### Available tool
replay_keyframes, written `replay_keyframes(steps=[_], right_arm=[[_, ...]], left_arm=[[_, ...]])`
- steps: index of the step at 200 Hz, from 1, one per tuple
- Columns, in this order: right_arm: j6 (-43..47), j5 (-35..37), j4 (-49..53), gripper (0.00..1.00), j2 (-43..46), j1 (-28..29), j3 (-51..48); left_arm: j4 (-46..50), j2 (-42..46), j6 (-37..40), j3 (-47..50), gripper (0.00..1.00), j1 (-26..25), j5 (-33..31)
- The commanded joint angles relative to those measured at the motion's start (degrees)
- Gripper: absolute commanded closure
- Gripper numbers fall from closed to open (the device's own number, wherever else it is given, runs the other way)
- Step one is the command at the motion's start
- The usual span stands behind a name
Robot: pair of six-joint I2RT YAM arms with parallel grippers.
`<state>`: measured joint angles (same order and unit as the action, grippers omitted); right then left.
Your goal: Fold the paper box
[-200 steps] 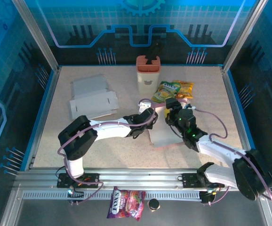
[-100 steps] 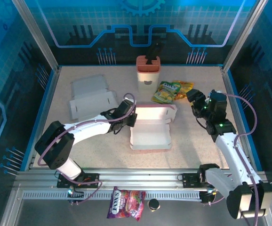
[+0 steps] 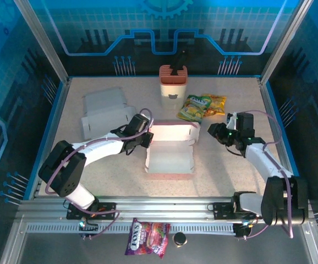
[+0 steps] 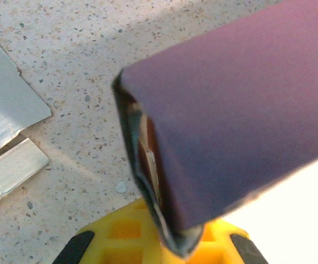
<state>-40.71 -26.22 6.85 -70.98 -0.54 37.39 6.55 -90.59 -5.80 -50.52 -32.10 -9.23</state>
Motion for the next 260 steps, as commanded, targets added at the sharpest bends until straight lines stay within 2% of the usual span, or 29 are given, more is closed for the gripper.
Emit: replay_keyframes(steps=[1,51,166,208,260], right_arm=[[8.3,-4.6,-0.8,0.66,-1.9,-0.7,0.0],[13.7,-5.7,1.8,0.64,-9.3,-0.7,3.7],[16.6,-7.1,-0.3,0.6,-21.3,0.4,12.2],[20.0,-8.5,0.2,0.55,-25.4,2.8,17.3],[23.4,-13.7,0.1,0.54,-28.3,3.6,20.6]], left_arm=[[0.9,-1.4,1.8,0.5,1.0,1.5,2.8],[6.8,-5.4,2.2,-5.4,1.0,3.9,7.3],[20.3,-15.0,7.3,-18.9,1.0,10.0,14.5],[22.5,-17.3,9.7,-21.9,1.0,11.0,15.4],[23.4,-18.7,12.1,-23.5,1.0,11.8,16.3]])
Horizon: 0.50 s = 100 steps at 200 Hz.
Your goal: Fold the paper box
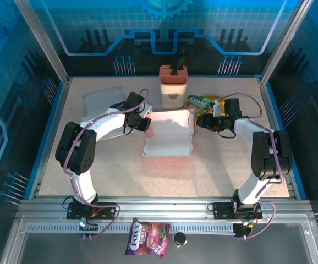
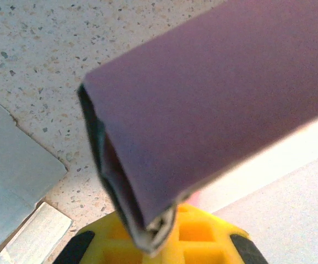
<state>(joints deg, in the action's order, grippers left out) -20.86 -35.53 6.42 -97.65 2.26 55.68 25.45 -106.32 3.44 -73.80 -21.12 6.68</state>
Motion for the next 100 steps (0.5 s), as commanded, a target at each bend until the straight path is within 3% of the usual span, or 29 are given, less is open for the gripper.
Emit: replay_keyframes(steps=[1,100], right_arm=[[3.6,-4.4,0.5,0.54,-1.6,0.8,2.3],[6.2,-6.3,-0.2,0.54,-3.1,3.0,5.7]], left_arm=[[4.5,-3.0,2.9,-0.3,1.0,0.8,0.4],[5.0,-3.6,5.8,-1.1,1.0,1.3,1.8]])
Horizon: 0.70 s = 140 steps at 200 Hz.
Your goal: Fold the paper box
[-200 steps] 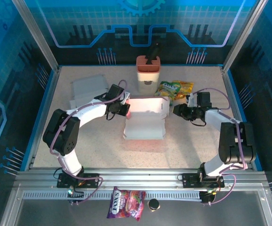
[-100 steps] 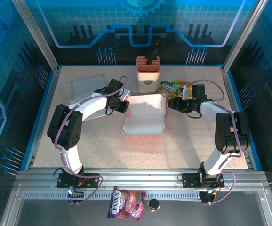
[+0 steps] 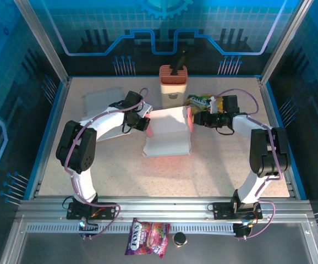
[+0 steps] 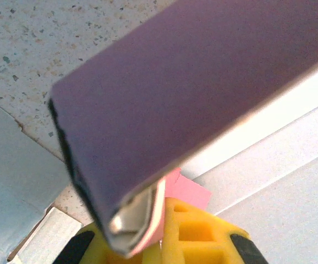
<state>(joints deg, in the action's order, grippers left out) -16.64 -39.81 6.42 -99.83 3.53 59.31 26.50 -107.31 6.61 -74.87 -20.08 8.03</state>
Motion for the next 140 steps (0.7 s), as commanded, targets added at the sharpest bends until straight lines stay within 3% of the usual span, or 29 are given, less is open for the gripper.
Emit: replay_keyframes(steps=[1,140], right_arm=[[2.0,-2.0,-0.2,0.54,-0.8,1.7,2.1],[7.2,7.7,4.9,0.52,0.0,6.0,5.8]], left_arm=[[3.9,-2.6,2.6,0.0,1.0,0.2,0.5],[5.1,-2.6,4.2,-1.1,1.0,-0.3,0.3]])
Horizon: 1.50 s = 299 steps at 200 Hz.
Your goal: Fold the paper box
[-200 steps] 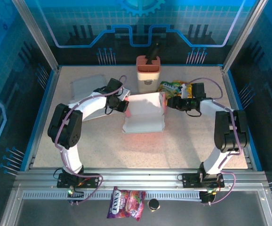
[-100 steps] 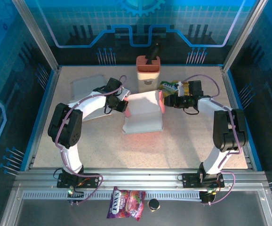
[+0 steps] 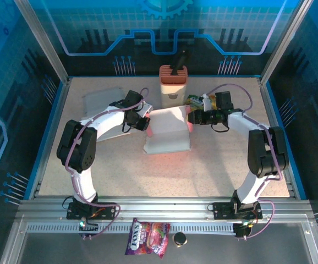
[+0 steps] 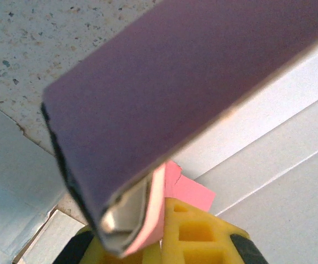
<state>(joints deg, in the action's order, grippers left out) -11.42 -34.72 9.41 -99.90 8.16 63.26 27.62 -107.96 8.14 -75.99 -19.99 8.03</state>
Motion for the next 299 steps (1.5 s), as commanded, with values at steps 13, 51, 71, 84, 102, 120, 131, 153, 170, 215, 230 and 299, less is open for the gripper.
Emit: replay_keyframes(steps=[13,51,71,84,102,120,131,153,170,215,230,299], right_arm=[[2.4,3.8,2.6,0.53,-0.2,1.8,2.5],[2.5,5.3,3.1,0.64,-0.6,2.5,3.3],[2.5,6.7,3.4,0.66,-0.6,3.1,3.4],[2.3,7.4,3.4,0.67,-0.6,3.5,3.4],[2.2,8.2,3.2,0.68,-0.5,4.3,3.1],[2.3,9.6,3.3,0.7,-0.4,5.0,3.0],[2.4,11.3,3.6,0.71,-0.3,5.5,2.9],[2.7,15.3,4.3,0.71,-0.4,6.5,2.9],[2.7,18.5,4.4,0.7,-0.2,7.2,2.7],[2.4,22.3,3.6,0.66,-0.9,8.2,3.4],[2.3,23.7,3.9,0.71,-1.6,8.9,4.0],[-3.3,45.6,10.3,1.0,-4.8,16.3,7.6]], left_arm=[[3.9,-1.8,2.7,0.2,1.0,-0.5,0.1],[3.9,-1.3,2.9,0.5,1.0,-0.6,-0.2],[3.8,-1.2,2.9,0.7,1.0,-0.9,-0.5],[3.7,-0.9,3.3,0.8,1.0,-1.2,-0.9],[3.7,-0.6,3.5,0.9,1.0,-1.6,-1.5],[3.5,-0.4,3.4,1.1,1.0,-1.8,-1.7],[3.5,-0.2,3.4,1.3,1.0,-1.9,-1.8],[3.5,0.0,3.4,1.6,1.0,-2.0,-2.0],[3.3,0.2,3.4,1.8,1.0,-2.2,-2.2],[3.6,0.1,3.9,1.6,1.0,-2.9,-2.8],[3.9,-0.3,3.8,1.3,1.0,-3.0,-3.0],[6.3,-2.2,0.4,-2.0,1.0,-4.5,-5.1]])
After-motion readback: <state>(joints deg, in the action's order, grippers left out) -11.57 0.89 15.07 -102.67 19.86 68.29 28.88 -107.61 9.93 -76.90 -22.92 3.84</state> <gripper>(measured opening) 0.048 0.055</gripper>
